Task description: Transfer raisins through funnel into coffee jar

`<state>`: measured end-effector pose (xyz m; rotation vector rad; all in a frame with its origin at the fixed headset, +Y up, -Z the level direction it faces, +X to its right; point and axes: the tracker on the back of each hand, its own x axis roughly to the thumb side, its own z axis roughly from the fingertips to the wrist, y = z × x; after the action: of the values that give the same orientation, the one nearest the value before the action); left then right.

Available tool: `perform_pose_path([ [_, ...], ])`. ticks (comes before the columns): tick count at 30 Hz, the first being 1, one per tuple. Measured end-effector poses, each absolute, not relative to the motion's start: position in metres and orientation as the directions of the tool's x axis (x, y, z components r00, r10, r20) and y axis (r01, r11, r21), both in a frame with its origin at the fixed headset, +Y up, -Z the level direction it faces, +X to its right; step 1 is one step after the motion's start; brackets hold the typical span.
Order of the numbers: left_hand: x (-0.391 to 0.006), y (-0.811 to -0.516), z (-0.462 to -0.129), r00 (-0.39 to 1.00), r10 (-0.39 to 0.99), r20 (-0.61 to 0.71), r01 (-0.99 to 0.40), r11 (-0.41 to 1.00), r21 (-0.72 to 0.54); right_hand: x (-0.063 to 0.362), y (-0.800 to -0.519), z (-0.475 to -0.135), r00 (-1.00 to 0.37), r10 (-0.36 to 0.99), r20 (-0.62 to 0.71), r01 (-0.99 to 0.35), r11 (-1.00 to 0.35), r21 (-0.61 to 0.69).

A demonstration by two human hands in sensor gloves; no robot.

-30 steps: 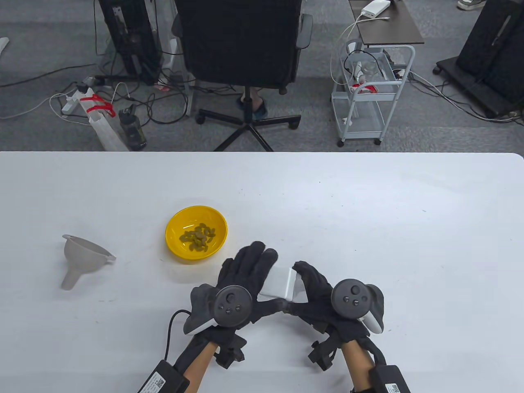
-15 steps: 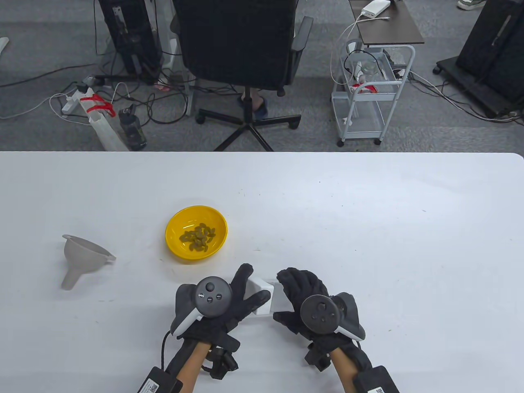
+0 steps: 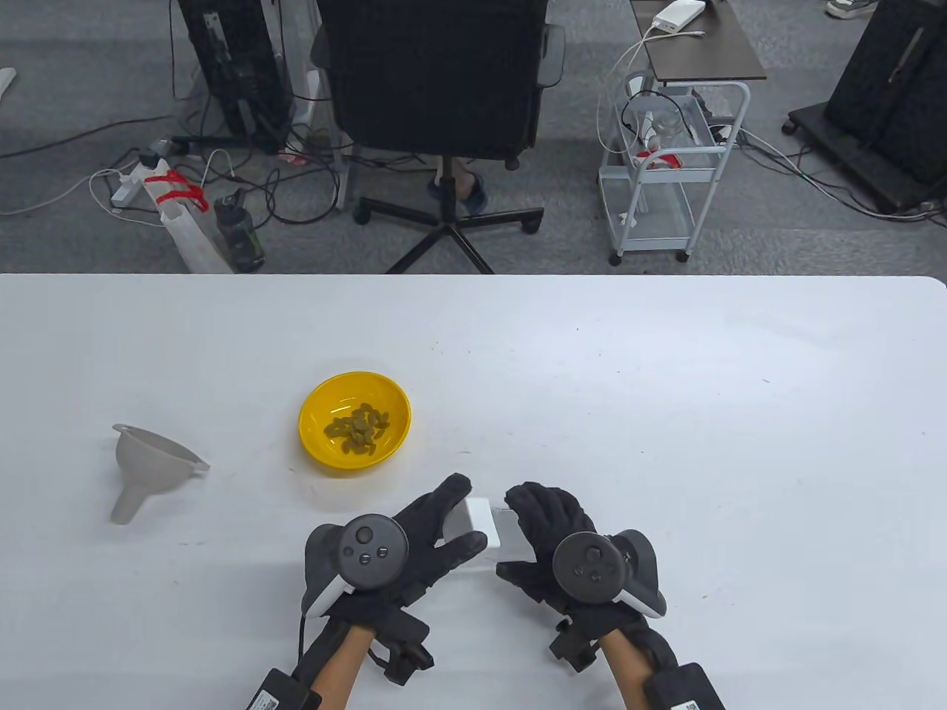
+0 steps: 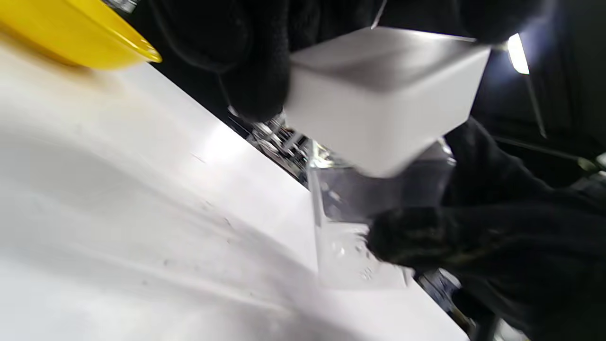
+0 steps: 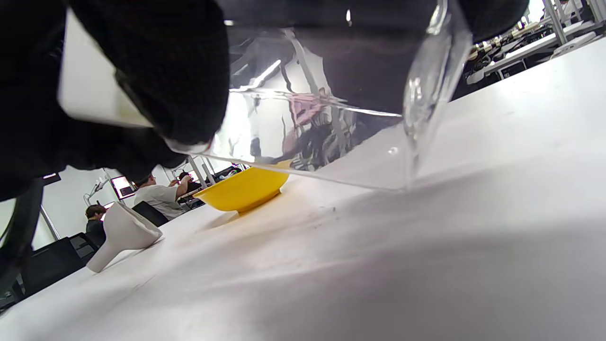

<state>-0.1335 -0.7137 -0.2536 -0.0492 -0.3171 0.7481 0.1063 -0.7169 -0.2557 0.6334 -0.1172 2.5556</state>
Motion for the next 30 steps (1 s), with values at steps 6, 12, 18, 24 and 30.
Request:
perform_pose_path([
  [6, -0.128, -0.718, -0.252, 0.638, 0.707, 0.305, -0.626, 0.707, -0.328, 0.118, -0.721, -0.256, -0.761, 0.500, 0.413, -0.532, -0.846, 0.044],
  [12, -0.118, -0.709, -0.248, 0.658, 0.599, 0.457, -0.549, 0.797, -0.254, 0.115, -0.722, -0.258, -0.742, 0.518, 0.427, -0.543, -0.837, 0.072],
  [18, -0.134, -0.716, -0.255, 0.696, 0.637, 0.330, -0.596, 0.770, -0.229, 0.111, -0.723, -0.258, -0.747, 0.507, 0.429, -0.532, -0.844, 0.071],
  [24, -0.129, -0.716, -0.253, 0.653, 0.619, 0.436, -0.531, 0.785, -0.319, 0.109, -0.723, -0.257, -0.740, 0.505, 0.443, -0.531, -0.844, 0.076],
  [30, -0.127, -0.713, -0.253, 0.733, 0.535, 0.420, -0.498, 0.843, -0.203, 0.109, -0.724, -0.258, -0.724, 0.526, 0.446, -0.547, -0.832, 0.094],
])
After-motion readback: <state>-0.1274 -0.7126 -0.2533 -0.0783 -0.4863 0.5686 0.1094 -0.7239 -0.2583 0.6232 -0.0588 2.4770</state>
